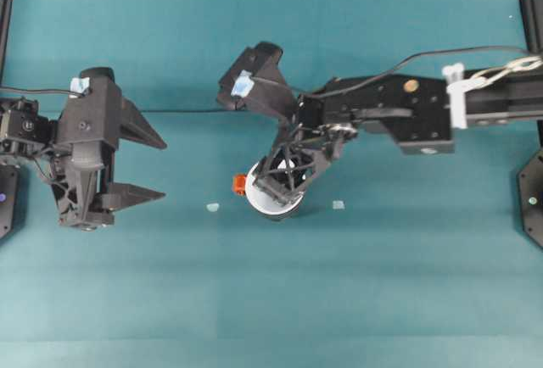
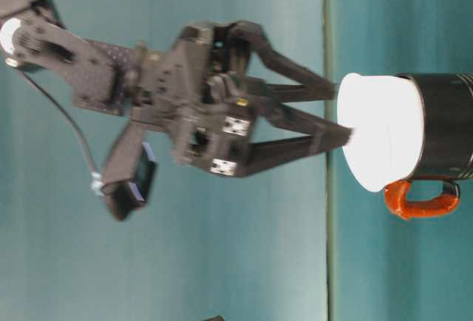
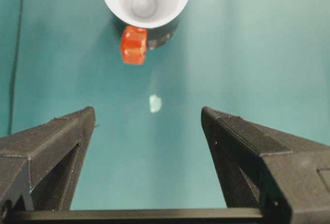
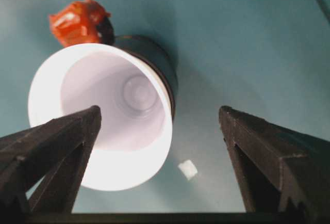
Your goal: Put the paper cup into the moved red handle cup holder.
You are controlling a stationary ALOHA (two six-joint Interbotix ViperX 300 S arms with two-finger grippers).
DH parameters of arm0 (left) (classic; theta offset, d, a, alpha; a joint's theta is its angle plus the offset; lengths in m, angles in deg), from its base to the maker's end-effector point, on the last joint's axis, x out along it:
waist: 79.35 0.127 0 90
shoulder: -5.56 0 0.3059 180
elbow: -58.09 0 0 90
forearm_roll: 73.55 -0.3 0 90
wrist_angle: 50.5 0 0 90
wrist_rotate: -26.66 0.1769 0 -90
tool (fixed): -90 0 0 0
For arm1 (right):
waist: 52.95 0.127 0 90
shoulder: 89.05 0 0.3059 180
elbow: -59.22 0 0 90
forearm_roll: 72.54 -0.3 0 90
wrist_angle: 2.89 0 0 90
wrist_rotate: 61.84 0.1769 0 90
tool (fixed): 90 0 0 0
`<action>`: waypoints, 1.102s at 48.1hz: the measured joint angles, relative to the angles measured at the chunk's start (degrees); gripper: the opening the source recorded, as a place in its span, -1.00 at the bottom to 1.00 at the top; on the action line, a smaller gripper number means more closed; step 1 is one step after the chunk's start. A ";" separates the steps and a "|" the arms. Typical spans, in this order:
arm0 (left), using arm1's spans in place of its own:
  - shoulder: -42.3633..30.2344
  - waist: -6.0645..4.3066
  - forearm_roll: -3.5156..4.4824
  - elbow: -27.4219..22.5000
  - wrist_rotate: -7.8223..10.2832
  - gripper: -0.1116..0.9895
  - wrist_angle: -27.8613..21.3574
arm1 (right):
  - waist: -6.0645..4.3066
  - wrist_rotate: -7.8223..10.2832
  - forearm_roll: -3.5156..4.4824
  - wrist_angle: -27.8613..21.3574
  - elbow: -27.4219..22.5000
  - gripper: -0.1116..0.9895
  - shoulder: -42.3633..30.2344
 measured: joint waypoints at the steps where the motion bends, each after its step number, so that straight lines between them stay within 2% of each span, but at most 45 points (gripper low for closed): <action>1: 0.00 0.00 0.00 0.00 0.00 0.85 0.09 | 0.09 -0.35 0.00 -0.18 0.00 0.74 0.44; 6: 0.00 0.00 0.00 0.00 0.00 0.85 0.09 | 0.35 -3.16 0.09 -0.88 0.00 0.74 2.81; 13: 0.18 0.00 0.09 0.00 0.00 0.85 0.00 | 1.93 -8.26 0.00 -0.44 0.00 0.74 5.63; 16: 0.35 0.00 0.00 0.00 0.00 0.85 0.00 | 2.64 -9.40 0.09 0.09 0.00 0.74 6.77; 22: 0.62 0.09 0.09 0.00 0.00 0.85 0.00 | 3.60 -9.67 0.09 1.85 0.00 0.74 8.96; 34: 1.67 0.00 0.09 0.18 0.00 0.85 0.00 | 4.04 -9.84 0.09 8.53 3.34 0.74 13.54; 42: 2.02 0.00 0.09 0.35 0.00 0.85 -0.09 | 4.31 -9.93 0.09 16.79 9.49 0.74 17.93; 53: 2.29 0.00 0.09 0.53 0.00 0.85 -0.09 | 4.39 -9.93 0.26 30.76 20.04 0.71 26.10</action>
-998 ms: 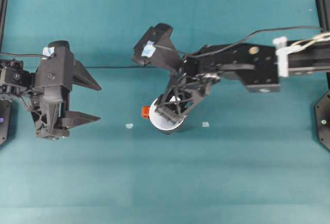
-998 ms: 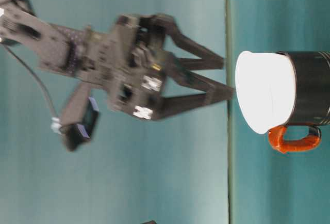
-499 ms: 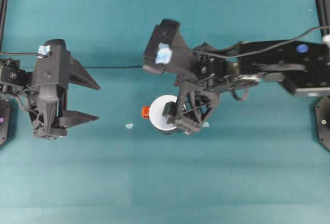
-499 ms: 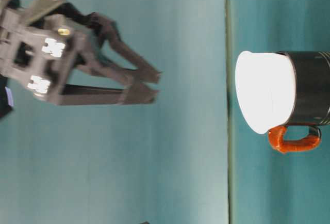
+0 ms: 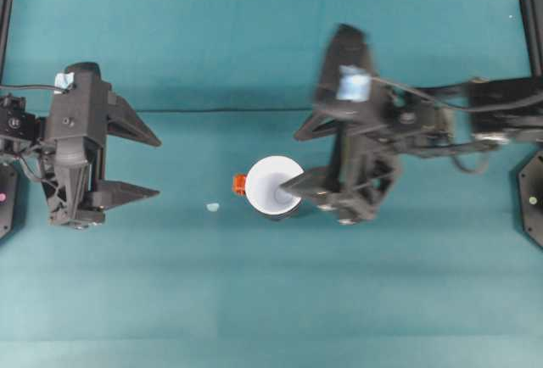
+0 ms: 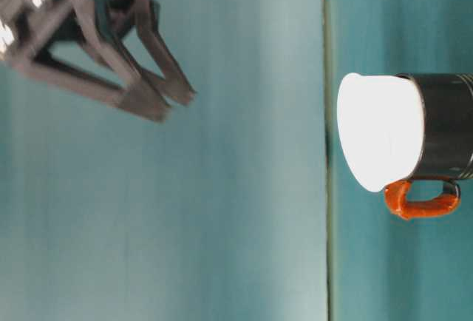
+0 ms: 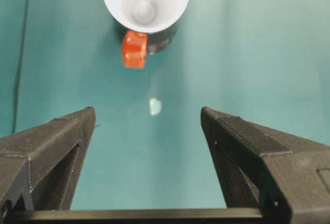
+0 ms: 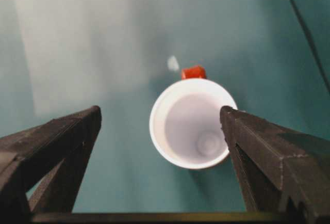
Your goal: Put the paper cup into the moved red handle cup holder.
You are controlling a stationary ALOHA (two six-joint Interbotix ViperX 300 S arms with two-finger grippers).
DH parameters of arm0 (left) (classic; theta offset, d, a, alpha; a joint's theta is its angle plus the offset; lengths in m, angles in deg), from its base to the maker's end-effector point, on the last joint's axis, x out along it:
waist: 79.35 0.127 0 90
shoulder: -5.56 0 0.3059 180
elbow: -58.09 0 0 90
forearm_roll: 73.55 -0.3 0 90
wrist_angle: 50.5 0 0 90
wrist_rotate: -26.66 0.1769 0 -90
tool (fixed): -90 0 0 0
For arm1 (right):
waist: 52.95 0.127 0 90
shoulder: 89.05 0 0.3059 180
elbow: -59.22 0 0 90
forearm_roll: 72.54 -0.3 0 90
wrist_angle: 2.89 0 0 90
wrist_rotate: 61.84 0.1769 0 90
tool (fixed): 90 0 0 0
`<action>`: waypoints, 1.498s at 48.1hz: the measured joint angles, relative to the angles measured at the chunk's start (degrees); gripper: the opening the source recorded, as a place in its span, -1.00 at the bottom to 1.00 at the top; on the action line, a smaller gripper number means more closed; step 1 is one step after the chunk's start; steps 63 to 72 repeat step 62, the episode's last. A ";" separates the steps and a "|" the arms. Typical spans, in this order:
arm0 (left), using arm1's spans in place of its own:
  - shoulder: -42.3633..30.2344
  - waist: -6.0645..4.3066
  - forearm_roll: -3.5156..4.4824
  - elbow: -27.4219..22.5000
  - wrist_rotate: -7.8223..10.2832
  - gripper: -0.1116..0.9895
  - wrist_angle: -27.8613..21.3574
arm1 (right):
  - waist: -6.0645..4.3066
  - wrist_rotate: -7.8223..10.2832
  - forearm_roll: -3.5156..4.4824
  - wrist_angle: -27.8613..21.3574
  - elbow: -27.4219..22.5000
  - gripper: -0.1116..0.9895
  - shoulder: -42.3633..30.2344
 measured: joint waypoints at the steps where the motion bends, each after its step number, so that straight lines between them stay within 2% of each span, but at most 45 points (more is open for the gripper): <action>1: 0.00 0.00 -0.09 0.00 0.00 0.85 0.00 | 0.09 0.00 0.00 1.14 0.88 0.70 0.79; 6: 0.09 0.00 0.00 0.09 0.00 0.85 0.00 | 0.09 -1.14 0.26 4.13 4.48 0.66 4.39; 10: 0.09 0.09 0.00 0.18 0.00 0.85 0.00 | 0.53 -3.16 0.35 4.39 6.86 0.64 7.56; 16: 0.09 0.00 -0.09 0.18 0.00 0.85 0.00 | 1.41 -7.38 0.44 4.39 9.58 0.64 11.16; 21: 0.18 0.00 0.00 0.09 0.00 0.85 0.00 | 1.49 -11.60 0.44 4.75 11.78 0.64 13.54; 25: 0.26 0.00 0.00 0.18 0.00 0.85 0.00 | 1.41 -13.62 0.44 5.54 13.18 0.64 15.12; 38: 1.14 0.00 0.00 0.62 0.09 0.85 0.00 | 1.05 -13.97 0.44 10.90 17.93 0.64 20.48; 45: 1.41 0.00 0.00 0.79 0.70 0.85 0.00 | 1.05 -13.89 0.44 12.74 20.83 0.64 24.26; 56: 1.58 0.00 -0.09 0.88 0.88 0.85 0.00 | 1.05 -13.97 0.35 13.45 24.26 0.64 28.30; 72: 1.67 0.00 0.00 0.97 0.79 0.85 0.00 | 1.05 -13.89 0.35 13.45 24.70 0.63 29.44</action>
